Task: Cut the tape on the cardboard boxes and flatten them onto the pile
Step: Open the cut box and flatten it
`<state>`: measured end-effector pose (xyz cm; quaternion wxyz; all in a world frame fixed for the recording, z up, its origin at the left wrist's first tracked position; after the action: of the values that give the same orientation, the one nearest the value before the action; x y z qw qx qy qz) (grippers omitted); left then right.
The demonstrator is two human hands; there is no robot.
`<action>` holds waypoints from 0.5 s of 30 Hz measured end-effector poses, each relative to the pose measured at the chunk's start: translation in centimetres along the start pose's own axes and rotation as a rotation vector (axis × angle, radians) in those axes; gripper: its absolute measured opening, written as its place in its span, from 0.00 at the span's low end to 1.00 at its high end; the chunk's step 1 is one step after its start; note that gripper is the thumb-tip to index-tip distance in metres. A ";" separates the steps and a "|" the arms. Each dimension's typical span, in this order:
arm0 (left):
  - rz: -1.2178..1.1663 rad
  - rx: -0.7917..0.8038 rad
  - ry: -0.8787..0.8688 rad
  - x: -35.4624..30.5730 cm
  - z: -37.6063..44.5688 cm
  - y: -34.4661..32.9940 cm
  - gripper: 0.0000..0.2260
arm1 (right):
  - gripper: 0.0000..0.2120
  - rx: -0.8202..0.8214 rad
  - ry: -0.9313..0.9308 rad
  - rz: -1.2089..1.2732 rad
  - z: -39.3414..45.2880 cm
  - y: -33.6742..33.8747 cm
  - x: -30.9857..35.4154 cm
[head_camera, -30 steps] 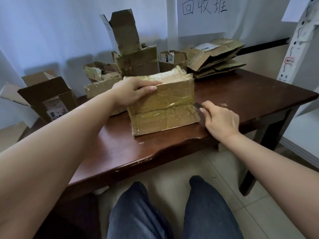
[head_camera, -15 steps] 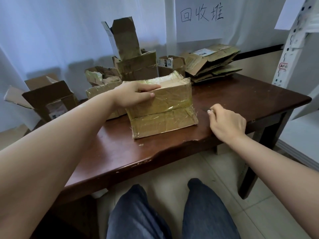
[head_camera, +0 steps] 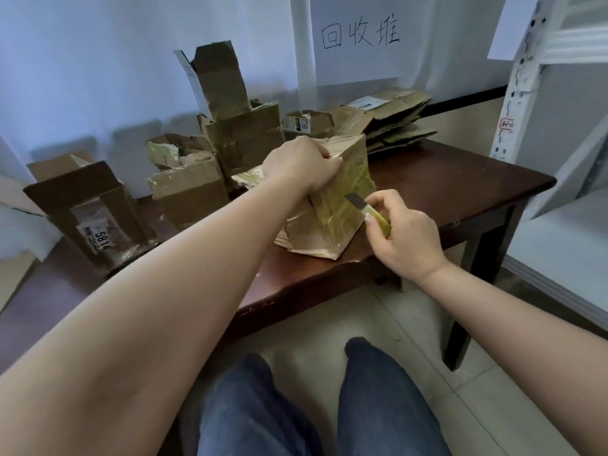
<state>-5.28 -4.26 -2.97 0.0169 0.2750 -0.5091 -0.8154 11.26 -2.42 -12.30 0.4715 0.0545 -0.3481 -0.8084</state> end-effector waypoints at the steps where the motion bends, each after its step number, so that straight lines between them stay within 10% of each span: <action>1: -0.083 0.041 0.038 0.0 0.0 -0.4 0.17 | 0.11 0.013 0.017 0.002 -0.4 0.1 0.2; 8: -0.346 0.392 0.040 0.3 0.0 0.7 0.18 | 0.08 0.033 0.090 -0.045 -1.2 0.2 2.1; 15: -0.372 0.319 -0.056 1.2 -0.3 0.1 0.23 | 0.08 -0.008 0.103 -0.144 -1.1 -0.2 3.8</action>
<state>-6.16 -4.90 -3.48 -0.1915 0.3405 -0.5724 -0.7210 9.55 -5.96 -12.34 0.4294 0.1190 -0.3155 -0.8378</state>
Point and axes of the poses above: each hand's wrist, its own z-axis towards the middle knuckle, its own y-axis out of the back of the hand, x = y × z, the point moved 4 cm from there along z, towards the middle knuckle, and after that the axes turned 14 degrees about -z, right-handed, at the moved point
